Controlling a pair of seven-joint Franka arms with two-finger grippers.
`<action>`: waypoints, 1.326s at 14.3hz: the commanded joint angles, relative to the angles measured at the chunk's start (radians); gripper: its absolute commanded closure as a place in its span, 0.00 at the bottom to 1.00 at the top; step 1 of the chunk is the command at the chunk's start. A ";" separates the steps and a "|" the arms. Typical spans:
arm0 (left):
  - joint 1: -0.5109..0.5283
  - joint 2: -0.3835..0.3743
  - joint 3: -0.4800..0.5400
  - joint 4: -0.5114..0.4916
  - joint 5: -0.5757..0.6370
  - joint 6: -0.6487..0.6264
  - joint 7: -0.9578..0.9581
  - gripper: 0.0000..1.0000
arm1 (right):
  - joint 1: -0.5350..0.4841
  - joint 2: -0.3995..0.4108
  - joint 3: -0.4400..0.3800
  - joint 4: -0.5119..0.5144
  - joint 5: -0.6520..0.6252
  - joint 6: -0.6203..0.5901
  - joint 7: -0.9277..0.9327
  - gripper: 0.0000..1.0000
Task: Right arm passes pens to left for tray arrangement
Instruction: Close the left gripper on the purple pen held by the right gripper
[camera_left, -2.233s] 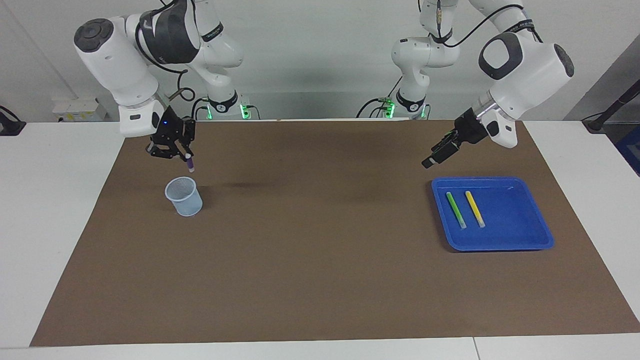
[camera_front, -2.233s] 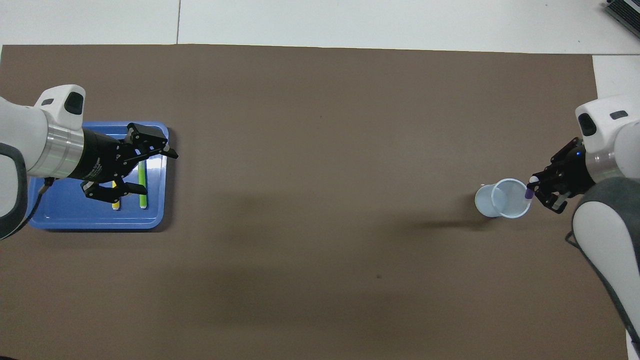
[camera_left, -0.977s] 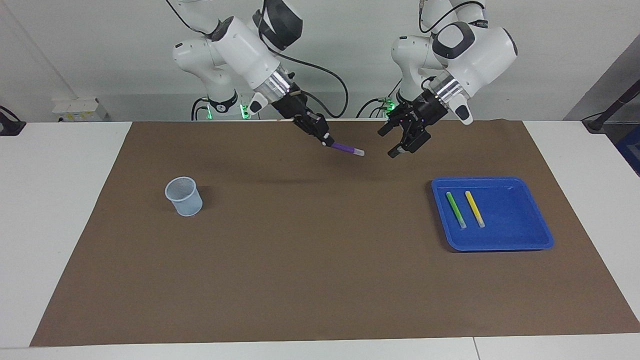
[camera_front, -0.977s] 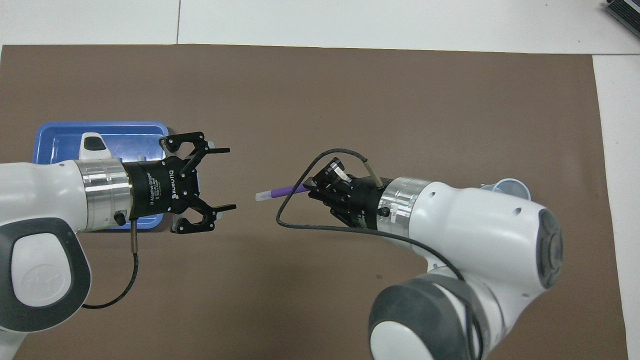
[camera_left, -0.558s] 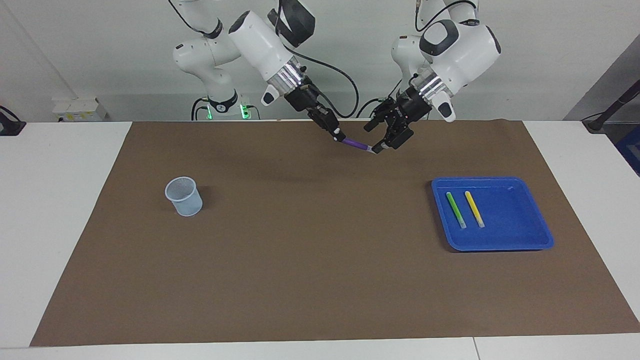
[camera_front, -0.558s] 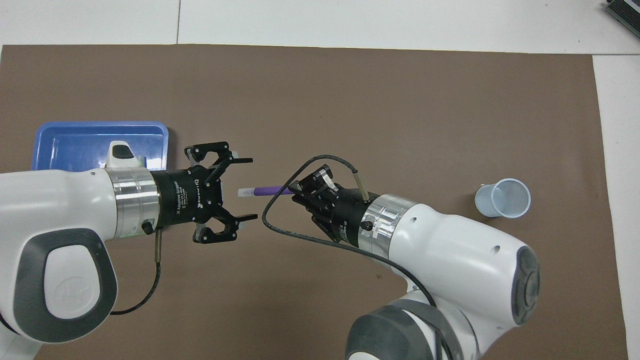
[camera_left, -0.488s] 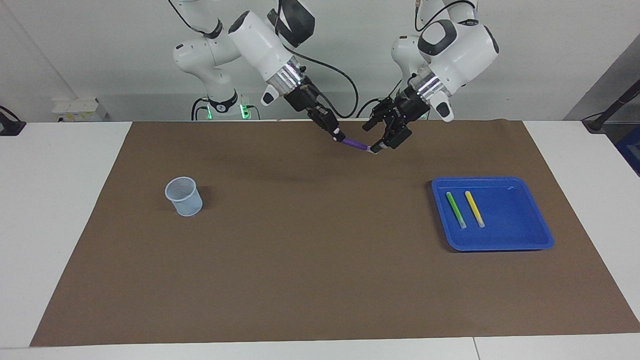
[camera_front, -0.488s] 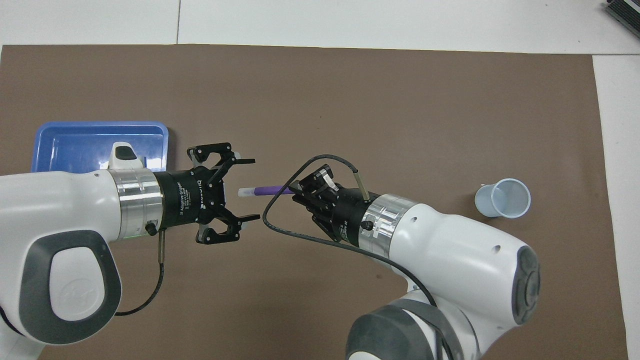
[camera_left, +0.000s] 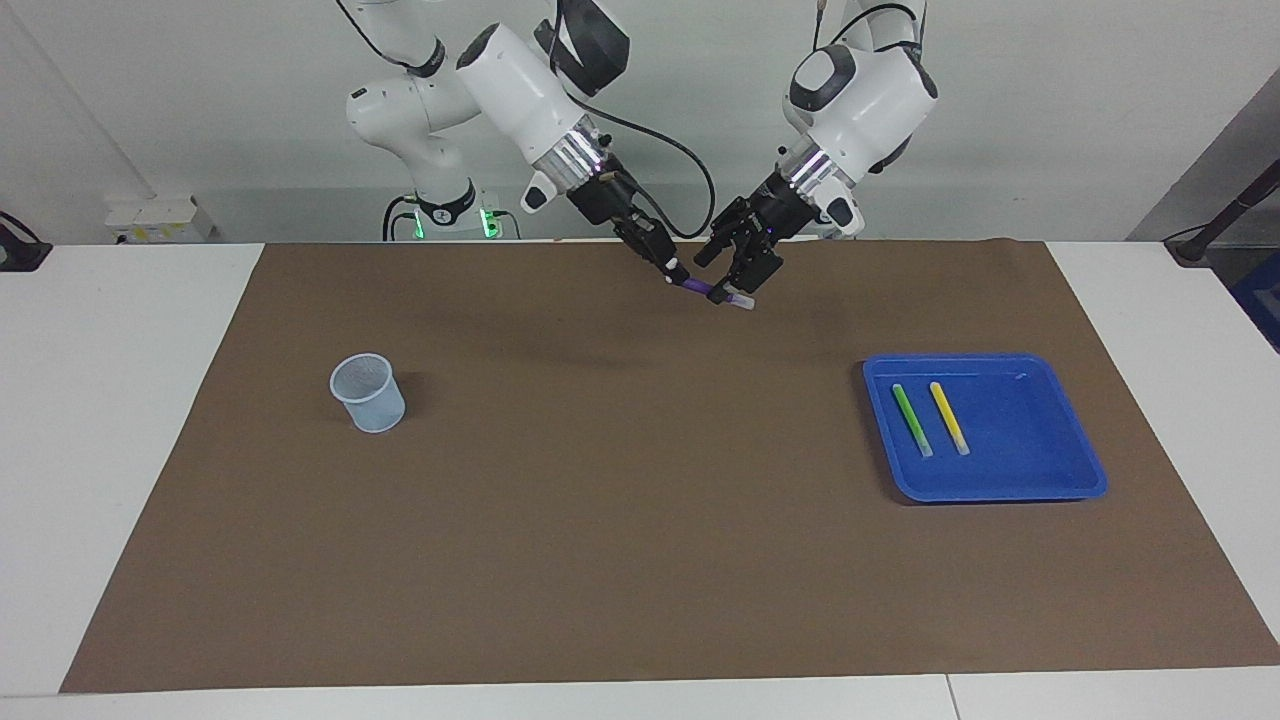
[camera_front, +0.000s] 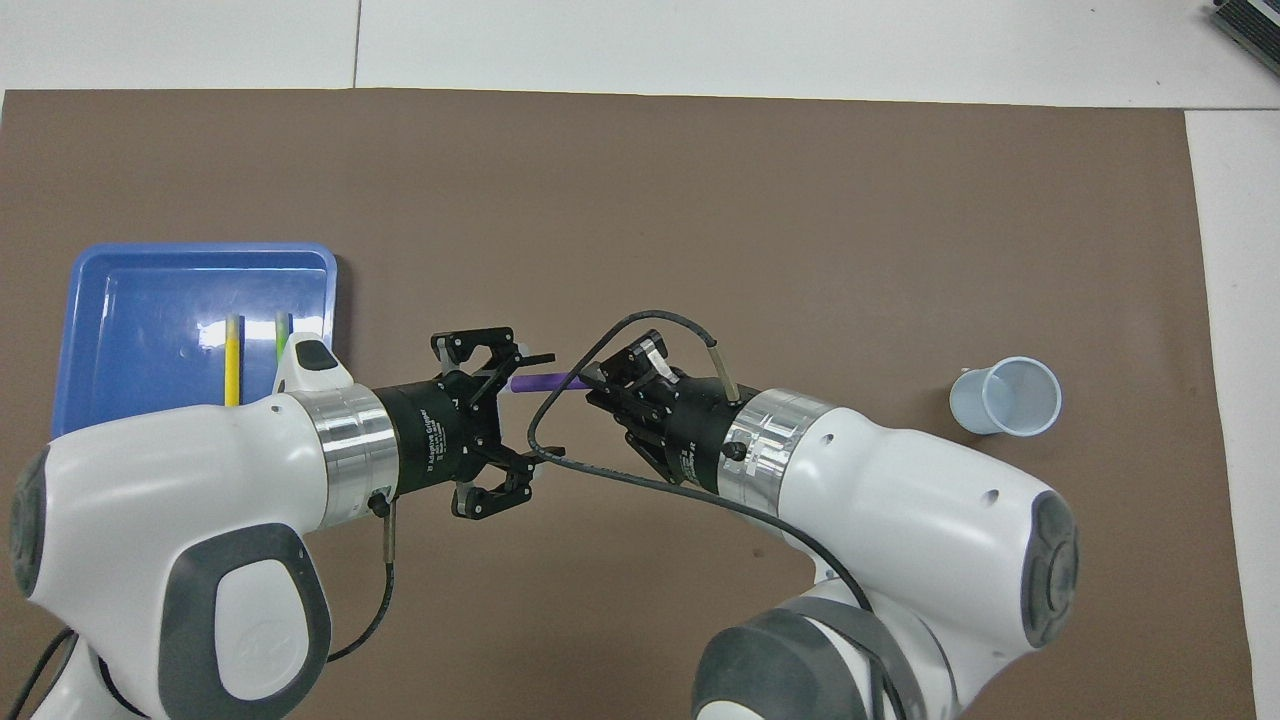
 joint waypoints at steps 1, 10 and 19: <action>-0.007 -0.033 0.006 -0.033 -0.012 0.022 -0.025 0.24 | 0.003 -0.030 0.000 -0.033 0.029 0.018 -0.011 1.00; -0.010 -0.033 0.002 -0.039 -0.010 0.066 -0.040 0.51 | 0.001 -0.030 0.000 -0.033 0.029 0.016 -0.027 1.00; -0.010 -0.033 -0.023 -0.062 -0.010 0.145 -0.044 0.41 | -0.002 -0.028 0.000 -0.033 0.029 0.015 -0.027 1.00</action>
